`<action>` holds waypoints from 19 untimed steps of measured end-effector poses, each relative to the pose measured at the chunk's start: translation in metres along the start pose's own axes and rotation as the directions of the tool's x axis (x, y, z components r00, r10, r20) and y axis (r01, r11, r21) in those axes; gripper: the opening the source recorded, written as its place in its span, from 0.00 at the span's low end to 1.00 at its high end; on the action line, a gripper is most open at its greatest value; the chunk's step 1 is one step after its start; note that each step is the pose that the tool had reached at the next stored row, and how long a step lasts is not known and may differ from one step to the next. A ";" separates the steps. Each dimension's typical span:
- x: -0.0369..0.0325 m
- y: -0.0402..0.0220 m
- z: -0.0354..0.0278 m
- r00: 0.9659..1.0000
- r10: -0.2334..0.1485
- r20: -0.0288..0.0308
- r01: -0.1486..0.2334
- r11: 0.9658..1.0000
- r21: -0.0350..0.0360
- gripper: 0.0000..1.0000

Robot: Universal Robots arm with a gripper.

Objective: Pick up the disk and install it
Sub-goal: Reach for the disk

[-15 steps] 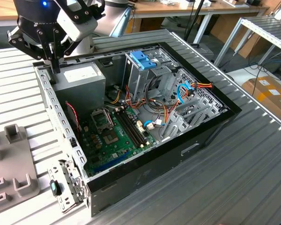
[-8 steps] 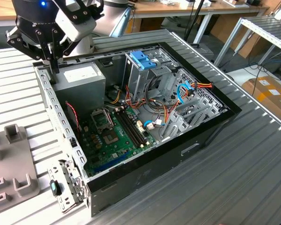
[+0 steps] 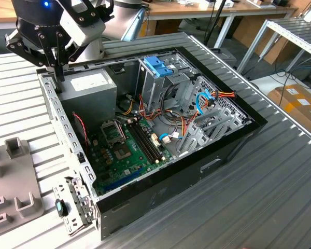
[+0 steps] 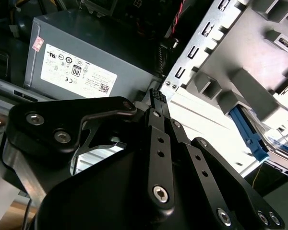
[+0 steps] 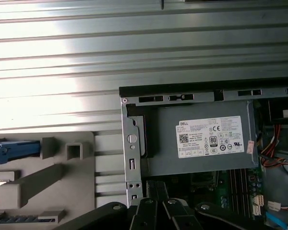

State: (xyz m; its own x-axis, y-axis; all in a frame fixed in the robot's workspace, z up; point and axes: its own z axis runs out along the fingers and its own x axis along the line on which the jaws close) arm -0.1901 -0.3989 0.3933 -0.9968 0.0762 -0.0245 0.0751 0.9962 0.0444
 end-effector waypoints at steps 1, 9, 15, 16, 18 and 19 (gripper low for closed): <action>0.0003 0.0000 0.0000 1.000 0.000 0.000 0.000 1.000 0.000 0.11; 0.0037 -0.0003 -0.0001 1.000 0.000 0.000 0.000 1.000 0.000 0.11; 0.0066 -0.0005 -0.0002 1.000 0.000 0.000 0.000 1.000 0.000 0.11; 0.0070 -0.0005 -0.0002 1.000 0.000 0.000 0.000 1.000 0.000 0.11; 0.0080 -0.0006 -0.0002 1.000 0.000 0.000 0.000 1.000 0.000 0.11; 0.0087 -0.0007 -0.0002 1.000 0.000 0.000 0.000 1.000 0.000 0.11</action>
State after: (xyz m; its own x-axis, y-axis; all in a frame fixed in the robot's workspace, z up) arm -0.1988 -0.3990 0.3933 -0.9968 0.0762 -0.0245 0.0750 0.9962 0.0444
